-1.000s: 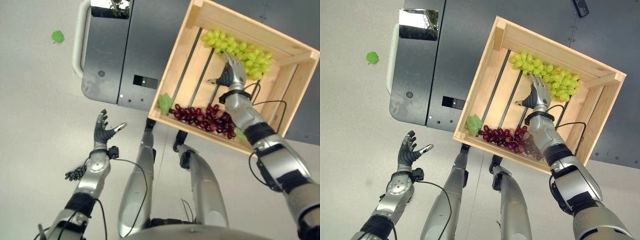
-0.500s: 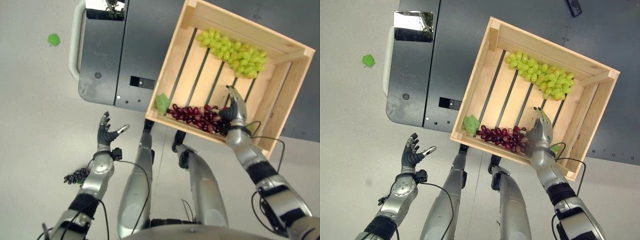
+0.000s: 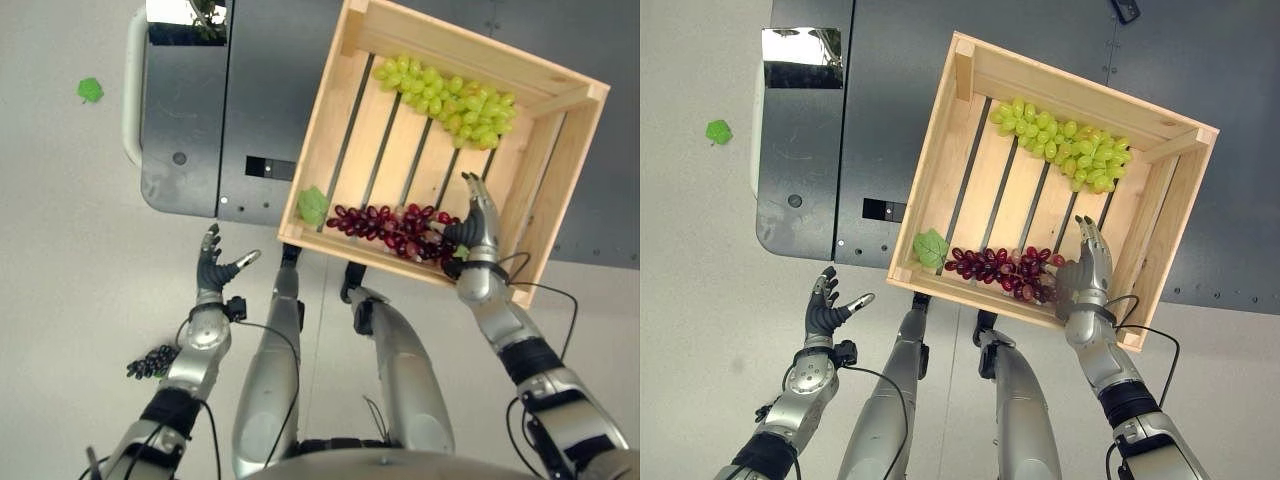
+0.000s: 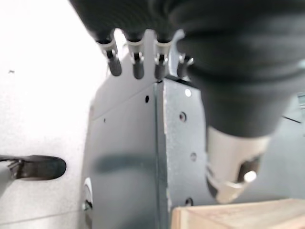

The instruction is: Pick up the fruits from the basket on one side to the basket on the other side

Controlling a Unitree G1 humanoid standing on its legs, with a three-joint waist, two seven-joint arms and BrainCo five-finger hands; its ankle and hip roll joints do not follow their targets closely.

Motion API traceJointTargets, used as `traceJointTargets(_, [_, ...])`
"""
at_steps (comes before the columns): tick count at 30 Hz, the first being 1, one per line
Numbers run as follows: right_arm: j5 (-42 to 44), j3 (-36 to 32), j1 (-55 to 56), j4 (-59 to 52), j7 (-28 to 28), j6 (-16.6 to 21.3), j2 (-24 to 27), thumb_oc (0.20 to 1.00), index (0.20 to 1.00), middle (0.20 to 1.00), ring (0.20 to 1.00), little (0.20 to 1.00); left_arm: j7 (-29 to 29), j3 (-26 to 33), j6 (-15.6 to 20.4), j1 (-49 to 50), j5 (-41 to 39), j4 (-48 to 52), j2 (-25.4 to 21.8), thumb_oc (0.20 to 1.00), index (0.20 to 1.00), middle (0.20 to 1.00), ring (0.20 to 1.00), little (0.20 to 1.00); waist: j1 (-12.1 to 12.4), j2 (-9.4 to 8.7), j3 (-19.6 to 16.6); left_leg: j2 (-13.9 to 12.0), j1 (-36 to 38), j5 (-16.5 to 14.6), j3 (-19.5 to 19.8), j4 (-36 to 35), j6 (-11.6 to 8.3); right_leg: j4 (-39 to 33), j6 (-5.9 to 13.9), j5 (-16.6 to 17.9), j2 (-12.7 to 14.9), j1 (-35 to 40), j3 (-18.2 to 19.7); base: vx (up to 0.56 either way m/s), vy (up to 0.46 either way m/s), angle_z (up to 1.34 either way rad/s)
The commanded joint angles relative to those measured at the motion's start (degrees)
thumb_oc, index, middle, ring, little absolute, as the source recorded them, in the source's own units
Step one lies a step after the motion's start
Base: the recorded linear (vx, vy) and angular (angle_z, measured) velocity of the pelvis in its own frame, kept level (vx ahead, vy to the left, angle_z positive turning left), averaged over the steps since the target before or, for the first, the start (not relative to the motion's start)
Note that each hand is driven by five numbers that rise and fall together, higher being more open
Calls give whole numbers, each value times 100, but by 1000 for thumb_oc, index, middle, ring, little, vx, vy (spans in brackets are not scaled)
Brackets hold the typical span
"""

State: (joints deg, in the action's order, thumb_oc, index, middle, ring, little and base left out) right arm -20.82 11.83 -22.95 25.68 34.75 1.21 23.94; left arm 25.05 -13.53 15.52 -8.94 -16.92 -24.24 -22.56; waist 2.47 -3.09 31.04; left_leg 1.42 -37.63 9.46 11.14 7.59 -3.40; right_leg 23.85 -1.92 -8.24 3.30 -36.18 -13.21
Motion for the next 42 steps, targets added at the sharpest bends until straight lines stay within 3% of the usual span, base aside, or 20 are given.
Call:
traceJointTargets(1, [-65,-64,-148,-79,267,47,250,1000,1000,1000,1000,1000,96,-50,249,198,130,100,46,1000,1000,1000,1000,1000,14,38,-124,-115,52,-759,-137,582,-23,-711,825,407,351,73,182,0,0,0])
traceJointTargets(13, [-140,150,-1077,441,214,-101,502,1000,1000,1000,1000,1000,-27,-141,280,120,71,142,-7,1000,1000,1000,1000,1000,134,139,-124,-92,22,-740,-120,559,-38,-736,817,421,361,69,134,0,0,0])
traceJointTargets(27, [-291,482,-2534,1075,117,-375,1134,1000,1000,1000,1000,1000,-216,-208,295,69,-24,144,-118,1000,1000,1000,1000,1000,296,188,-124,-60,-64,-640,-48,472,-38,-779,818,510,381,-28,92,0,0,0])
traceJointTargets(42, [257,918,-3639,2351,-50,-433,1357,1000,1000,1000,1000,1000,-367,-357,241,66,-164,120,-195,1000,1000,1000,1000,1000,434,237,-124,-61,-86,-585,33,388,-60,-785,801,509,398,-61,22,0,-2,2])
